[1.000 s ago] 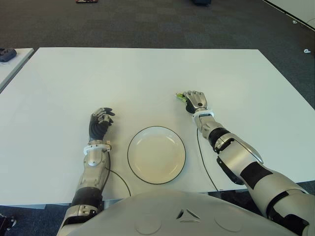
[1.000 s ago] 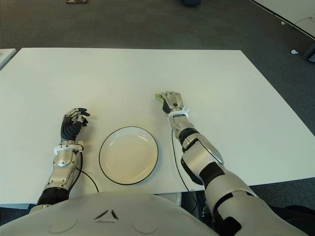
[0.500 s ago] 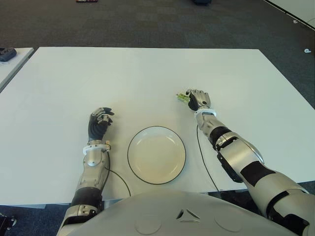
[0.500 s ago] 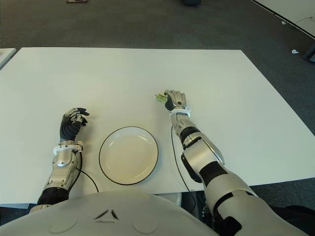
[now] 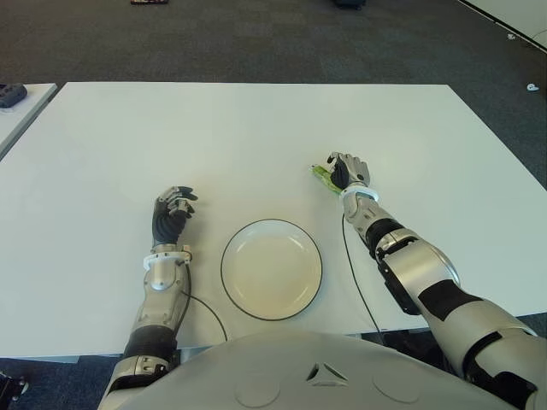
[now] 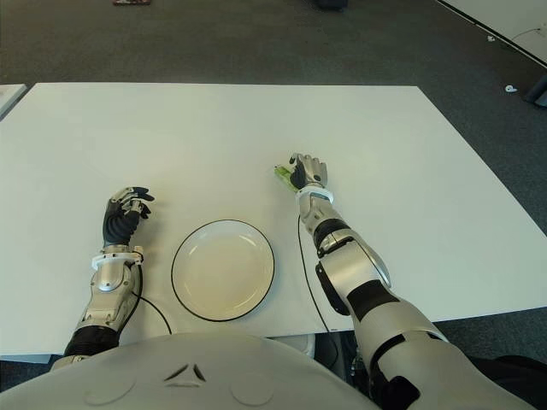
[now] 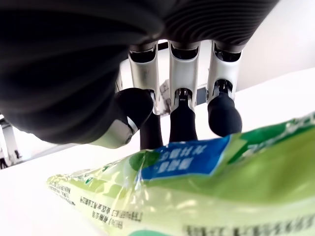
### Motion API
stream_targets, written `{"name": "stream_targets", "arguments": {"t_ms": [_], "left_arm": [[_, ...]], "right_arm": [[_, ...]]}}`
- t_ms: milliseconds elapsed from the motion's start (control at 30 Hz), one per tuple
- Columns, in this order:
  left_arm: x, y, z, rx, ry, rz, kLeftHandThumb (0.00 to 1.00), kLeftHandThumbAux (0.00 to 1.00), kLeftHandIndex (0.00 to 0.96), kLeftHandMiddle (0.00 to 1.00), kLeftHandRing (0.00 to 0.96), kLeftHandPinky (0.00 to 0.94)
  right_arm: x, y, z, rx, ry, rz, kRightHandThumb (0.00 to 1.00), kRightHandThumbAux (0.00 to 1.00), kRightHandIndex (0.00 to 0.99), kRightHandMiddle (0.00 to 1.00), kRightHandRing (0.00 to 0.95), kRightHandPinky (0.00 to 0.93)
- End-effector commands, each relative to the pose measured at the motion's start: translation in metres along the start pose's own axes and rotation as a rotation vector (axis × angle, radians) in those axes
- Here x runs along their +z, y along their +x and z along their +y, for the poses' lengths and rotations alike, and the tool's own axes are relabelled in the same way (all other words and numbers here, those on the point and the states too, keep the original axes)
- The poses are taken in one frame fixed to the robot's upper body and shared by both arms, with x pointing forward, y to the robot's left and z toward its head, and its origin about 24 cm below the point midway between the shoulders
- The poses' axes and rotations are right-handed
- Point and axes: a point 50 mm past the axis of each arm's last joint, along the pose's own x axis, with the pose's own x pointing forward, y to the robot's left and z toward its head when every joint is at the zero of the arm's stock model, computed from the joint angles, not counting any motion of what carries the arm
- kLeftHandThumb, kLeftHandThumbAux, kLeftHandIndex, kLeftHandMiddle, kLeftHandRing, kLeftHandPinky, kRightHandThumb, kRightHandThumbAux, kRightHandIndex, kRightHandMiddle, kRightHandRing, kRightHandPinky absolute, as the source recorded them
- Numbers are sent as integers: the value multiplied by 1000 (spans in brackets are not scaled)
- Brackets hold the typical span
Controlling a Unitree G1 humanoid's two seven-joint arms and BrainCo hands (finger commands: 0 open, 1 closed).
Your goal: Put the toothpaste on the table into the plate.
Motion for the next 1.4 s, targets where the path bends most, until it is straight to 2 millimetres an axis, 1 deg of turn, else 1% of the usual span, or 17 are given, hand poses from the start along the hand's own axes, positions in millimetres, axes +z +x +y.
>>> {"name": "stream_targets", "arguments": {"t_ms": [33, 167, 433, 667, 933, 1000, 1033, 1167, 1200, 1233, 1267, 1300, 1333, 1367, 1400], "left_arm": [[-11, -4, 1, 1, 24, 66, 835, 679, 409, 498, 648, 619], [-10, -4, 1, 10, 38, 65, 835, 679, 411, 494, 642, 614], [-9, -4, 0, 10, 16, 71, 835, 679, 408, 497, 637, 618], [-8, -3, 0, 14, -4, 83, 833, 680, 402, 499, 629, 605], [-8, -3, -1, 22, -10, 85, 833, 681, 399, 499, 622, 591], [-8, -3, -1, 23, -15, 82, 833, 681, 401, 497, 619, 587], [-8, -4, -2, 23, -17, 81, 834, 680, 404, 495, 618, 586], [-8, -4, -2, 23, -22, 79, 834, 679, 408, 492, 614, 586], [-8, -4, -2, 24, -24, 79, 834, 679, 409, 492, 614, 586], [-8, -4, -3, 24, -25, 80, 835, 679, 410, 491, 613, 586], [-8, -4, -3, 24, -26, 79, 835, 679, 410, 491, 613, 586], [-8, -4, -3, 25, -27, 79, 835, 679, 411, 491, 613, 588], [-8, -4, -3, 25, -25, 77, 835, 679, 411, 490, 613, 589], [-8, -4, -4, 26, -23, 75, 835, 679, 411, 491, 614, 591], [-8, -4, -4, 26, -21, 75, 835, 679, 411, 491, 615, 592]], "right_arm": [[10, 7, -11, -52, 68, -27, 838, 688, 394, 573, 761, 816], [16, 8, -15, -83, 129, -48, 841, 685, 406, 592, 802, 844], [30, 9, -23, -140, 246, -114, 844, 682, 418, 592, 833, 849], [33, 9, -28, -166, 308, -149, 845, 680, 422, 588, 844, 849], [35, 10, -34, -171, 328, -196, 844, 680, 420, 582, 848, 850], [38, 11, -40, -167, 321, -225, 843, 680, 418, 582, 836, 829], [39, 12, -42, -164, 316, -237, 840, 682, 412, 578, 795, 784], [41, 13, -49, -139, 286, -256, 832, 686, 398, 559, 692, 681], [41, 13, -53, -105, 244, -255, 830, 687, 394, 543, 652, 647], [40, 13, -55, -82, 215, -252, 604, 654, 346, 474, 545, 550], [40, 12, -59, -57, 185, -248, 519, 643, 328, 449, 507, 516], [40, 11, -61, -40, 167, -244, 389, 618, 276, 384, 421, 438], [41, 8, -67, -9, 129, -239, 306, 602, 242, 342, 366, 388], [42, 6, -72, 13, 103, -234, 241, 576, 184, 262, 280, 303], [43, 3, -76, 37, 74, -226, 218, 567, 163, 233, 249, 272]]}}
